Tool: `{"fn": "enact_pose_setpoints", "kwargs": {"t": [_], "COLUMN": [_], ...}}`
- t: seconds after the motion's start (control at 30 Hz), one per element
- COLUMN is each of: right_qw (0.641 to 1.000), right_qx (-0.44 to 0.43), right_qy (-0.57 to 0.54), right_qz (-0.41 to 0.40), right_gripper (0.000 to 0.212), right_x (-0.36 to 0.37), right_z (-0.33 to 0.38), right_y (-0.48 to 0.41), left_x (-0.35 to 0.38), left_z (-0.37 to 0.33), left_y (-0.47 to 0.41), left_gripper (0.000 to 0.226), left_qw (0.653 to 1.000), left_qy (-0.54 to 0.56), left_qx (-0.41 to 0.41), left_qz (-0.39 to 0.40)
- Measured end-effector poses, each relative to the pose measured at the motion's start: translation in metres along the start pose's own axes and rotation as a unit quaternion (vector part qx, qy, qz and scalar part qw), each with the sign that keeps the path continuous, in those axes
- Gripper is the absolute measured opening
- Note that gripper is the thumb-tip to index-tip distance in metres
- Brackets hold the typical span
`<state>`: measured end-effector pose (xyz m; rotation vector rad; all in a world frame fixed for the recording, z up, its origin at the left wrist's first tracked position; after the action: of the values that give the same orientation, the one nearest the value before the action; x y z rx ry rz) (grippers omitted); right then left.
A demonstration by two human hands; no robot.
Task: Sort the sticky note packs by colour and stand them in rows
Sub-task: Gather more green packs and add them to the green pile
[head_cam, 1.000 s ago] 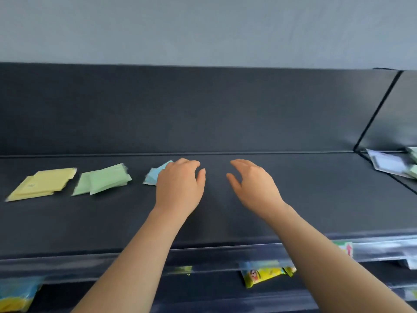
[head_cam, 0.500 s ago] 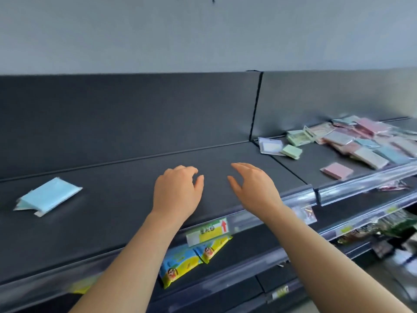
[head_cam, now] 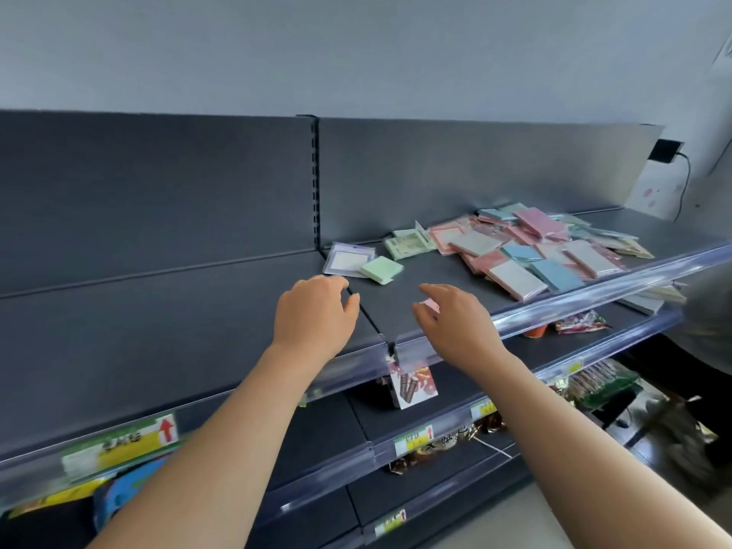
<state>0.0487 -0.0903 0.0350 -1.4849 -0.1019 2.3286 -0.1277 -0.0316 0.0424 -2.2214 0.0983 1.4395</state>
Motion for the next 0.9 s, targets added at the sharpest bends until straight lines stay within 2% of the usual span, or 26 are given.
{"fn": "enact_pose_setpoints", "kwargs": {"t": [0.23,0.43,0.53,0.6,0.67,0.73,0.8,0.9], "right_qw": [1.0,1.0,0.999,0.998,0.997,0.996,0.993,0.983], "right_qx": [0.022,0.015,0.012,0.005,-0.008,-0.032,-0.066,-0.113], "right_qy": [-0.015,0.018,0.025,0.033,0.038,0.032,0.033,0.033], "right_qz": [0.004,0.02,0.028,0.044,0.062,0.077,0.097,0.141], "right_gripper": [0.047,0.047,0.04,0.038,0.045,0.052,0.055,0.064], "right_x": [-0.008,-0.006,-0.002,0.005,0.013,0.021,0.029,0.046], "right_z": [-0.059,-0.084,-0.093,-0.101,-0.108,-0.111,-0.11,-0.109], "right_y": [-0.049,-0.114,-0.145,-0.162,-0.18,-0.199,-0.215,-0.237], "left_x": [0.035,0.071,0.092,0.103,0.113,0.12,0.125,0.124], "left_z": [-0.026,-0.029,-0.029,-0.03,-0.03,-0.027,-0.024,-0.023], "left_y": [-0.06,-0.116,-0.14,-0.151,-0.159,-0.164,-0.168,-0.173], "left_gripper": [0.023,0.018,0.027,0.044,0.065,0.071,0.064,0.037], "left_qw": [0.999,0.998,0.995,0.991,0.986,0.984,0.986,0.988], "left_qy": [-0.024,-0.034,-0.057,-0.077,-0.082,-0.074,-0.055,-0.038], "left_qx": [-0.016,-0.025,-0.025,-0.021,-0.017,-0.026,-0.041,-0.065], "left_qz": [0.014,0.052,0.078,0.111,0.144,0.16,0.152,0.134]}}
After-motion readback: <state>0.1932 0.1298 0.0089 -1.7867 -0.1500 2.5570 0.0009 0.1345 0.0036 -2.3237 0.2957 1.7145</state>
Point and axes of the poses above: each hand's wrist, its own y-axis away from the middle knuckle, its own x-axis out of the palm, z = x × y, the point moved 4 cm from there along -y, towards the middle knuckle, and after that the axes turned 4 degrees about -y, right-handed, at the moved point
